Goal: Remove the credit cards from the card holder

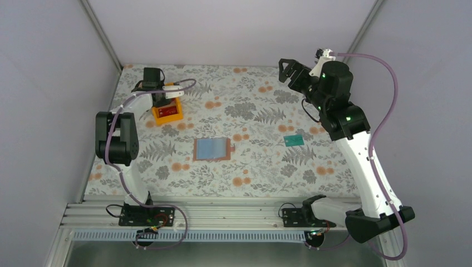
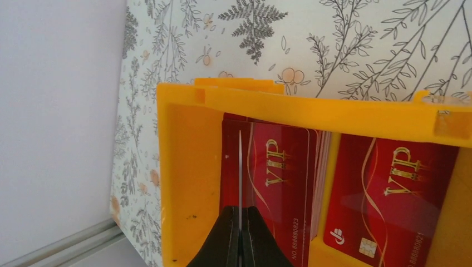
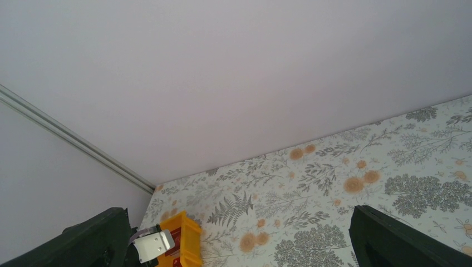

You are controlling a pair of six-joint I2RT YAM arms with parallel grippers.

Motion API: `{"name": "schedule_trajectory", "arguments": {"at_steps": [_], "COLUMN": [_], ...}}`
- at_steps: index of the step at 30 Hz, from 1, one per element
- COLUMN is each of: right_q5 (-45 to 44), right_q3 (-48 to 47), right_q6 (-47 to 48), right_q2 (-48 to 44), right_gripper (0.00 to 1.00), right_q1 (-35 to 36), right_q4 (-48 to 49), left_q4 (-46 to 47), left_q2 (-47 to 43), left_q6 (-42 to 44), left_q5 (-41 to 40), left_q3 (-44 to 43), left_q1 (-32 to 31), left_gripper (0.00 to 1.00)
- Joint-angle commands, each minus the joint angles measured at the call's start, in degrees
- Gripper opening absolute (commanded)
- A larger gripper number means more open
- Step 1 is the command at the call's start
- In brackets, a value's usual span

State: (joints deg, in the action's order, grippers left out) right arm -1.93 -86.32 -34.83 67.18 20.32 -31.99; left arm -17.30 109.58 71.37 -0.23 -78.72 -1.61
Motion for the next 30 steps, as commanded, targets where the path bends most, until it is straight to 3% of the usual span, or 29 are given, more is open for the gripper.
{"name": "schedule_trajectory", "arguments": {"at_steps": [1,14,18,24,30], "right_q5": [-0.4,0.2,0.2,0.7,1.7], "right_q3": [-0.5,-1.5,-1.8,-1.8,-1.8], "right_q6": [0.7,1.3,1.5,2.0,2.4], "right_q2": [0.4,1.0,1.1,1.1,1.6], "right_gripper": [1.0,1.0,1.0,1.0,1.0], "right_q1": [-0.3,-0.4,-0.4,-0.5,-0.5], "right_q4": [1.0,1.3,1.0,1.6,1.7], "left_q4": [3.7,9.7,6.7,3.8,-1.3], "left_q2": [1.7,5.9,5.8,4.9,2.9], "left_q6": [1.2,2.4,1.8,3.6,3.5], "left_q5": [0.9,-3.8,-1.5,-0.2,3.5], "left_q3": [0.2,0.0,-0.9,-1.0,-4.0], "left_q1": [0.3,0.5,0.5,1.0,1.8], "left_gripper": [0.02,0.03,0.38,0.51,0.72]}}
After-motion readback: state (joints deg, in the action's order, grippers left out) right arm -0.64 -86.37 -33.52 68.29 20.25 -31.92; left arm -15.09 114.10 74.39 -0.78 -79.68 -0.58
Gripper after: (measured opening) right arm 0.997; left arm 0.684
